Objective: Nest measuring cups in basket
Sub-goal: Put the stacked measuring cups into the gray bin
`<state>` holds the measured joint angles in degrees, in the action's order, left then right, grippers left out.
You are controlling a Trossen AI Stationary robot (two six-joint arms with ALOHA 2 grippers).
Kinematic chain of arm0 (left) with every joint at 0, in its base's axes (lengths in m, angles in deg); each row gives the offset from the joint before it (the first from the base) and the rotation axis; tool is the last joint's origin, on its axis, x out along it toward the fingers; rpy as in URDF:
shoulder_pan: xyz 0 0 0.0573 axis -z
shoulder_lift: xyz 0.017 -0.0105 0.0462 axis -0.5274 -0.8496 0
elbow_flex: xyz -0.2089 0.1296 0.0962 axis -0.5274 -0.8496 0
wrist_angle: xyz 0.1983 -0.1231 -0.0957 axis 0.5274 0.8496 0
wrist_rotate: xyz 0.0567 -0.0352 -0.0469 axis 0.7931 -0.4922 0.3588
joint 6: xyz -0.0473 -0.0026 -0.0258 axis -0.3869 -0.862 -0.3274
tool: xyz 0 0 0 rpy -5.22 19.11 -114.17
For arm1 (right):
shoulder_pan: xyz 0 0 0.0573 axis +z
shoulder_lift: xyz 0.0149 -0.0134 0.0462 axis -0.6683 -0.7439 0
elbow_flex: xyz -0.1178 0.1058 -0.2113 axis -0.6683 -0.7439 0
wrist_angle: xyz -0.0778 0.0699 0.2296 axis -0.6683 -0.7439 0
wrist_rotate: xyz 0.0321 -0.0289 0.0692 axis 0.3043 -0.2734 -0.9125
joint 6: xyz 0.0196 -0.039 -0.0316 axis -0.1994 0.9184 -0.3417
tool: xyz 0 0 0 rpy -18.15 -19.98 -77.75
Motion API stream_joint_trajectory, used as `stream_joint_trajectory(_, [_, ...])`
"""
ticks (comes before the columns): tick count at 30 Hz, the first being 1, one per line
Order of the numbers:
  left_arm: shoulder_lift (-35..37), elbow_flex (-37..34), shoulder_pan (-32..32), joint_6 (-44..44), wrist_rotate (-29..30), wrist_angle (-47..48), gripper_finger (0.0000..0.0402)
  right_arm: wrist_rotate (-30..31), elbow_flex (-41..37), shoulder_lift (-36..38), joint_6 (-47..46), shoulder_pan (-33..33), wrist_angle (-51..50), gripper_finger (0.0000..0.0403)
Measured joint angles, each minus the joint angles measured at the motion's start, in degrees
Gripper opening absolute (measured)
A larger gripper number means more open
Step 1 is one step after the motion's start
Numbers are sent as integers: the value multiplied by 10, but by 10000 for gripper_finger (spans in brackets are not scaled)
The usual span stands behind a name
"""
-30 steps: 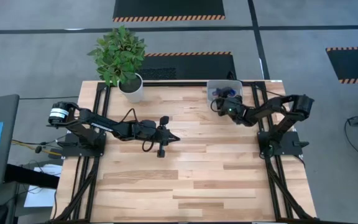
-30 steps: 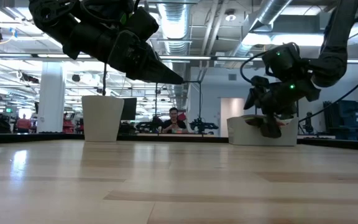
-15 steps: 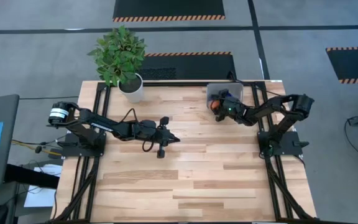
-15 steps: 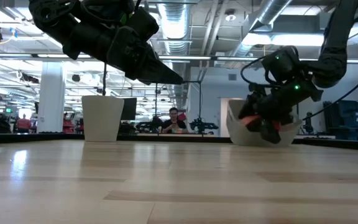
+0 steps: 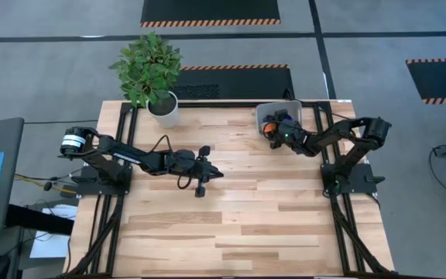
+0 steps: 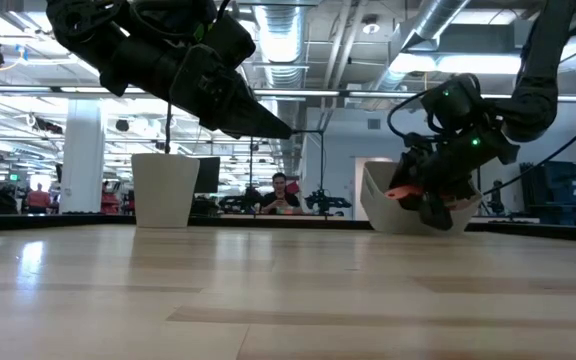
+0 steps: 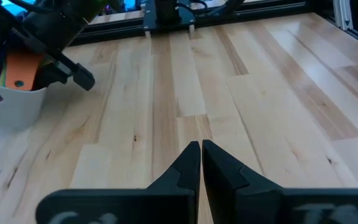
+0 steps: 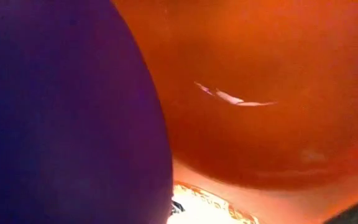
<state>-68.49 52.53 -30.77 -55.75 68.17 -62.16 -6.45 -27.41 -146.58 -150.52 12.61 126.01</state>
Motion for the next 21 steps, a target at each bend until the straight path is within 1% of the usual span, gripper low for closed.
stream_joint_trajectory(5, [0,0,0,0,0,5,6,6,0,0,0,4,6,260])
stream_joint_trajectory(9, [2,0,0,-4,0,15,6,29,0,0,0,11,14,260])
stream_joint_trajectory(11, [11,0,0,-4,0,18,6,31,0,0,7,13,31,260])
stream_joint_trajectory(17, [77,0,0,6,1,63,6,32,-25,1,40,11,94,260])
stream_joint_trajectory(21, [113,0,0,6,1,89,6,39,-43,2,44,16,103,260])
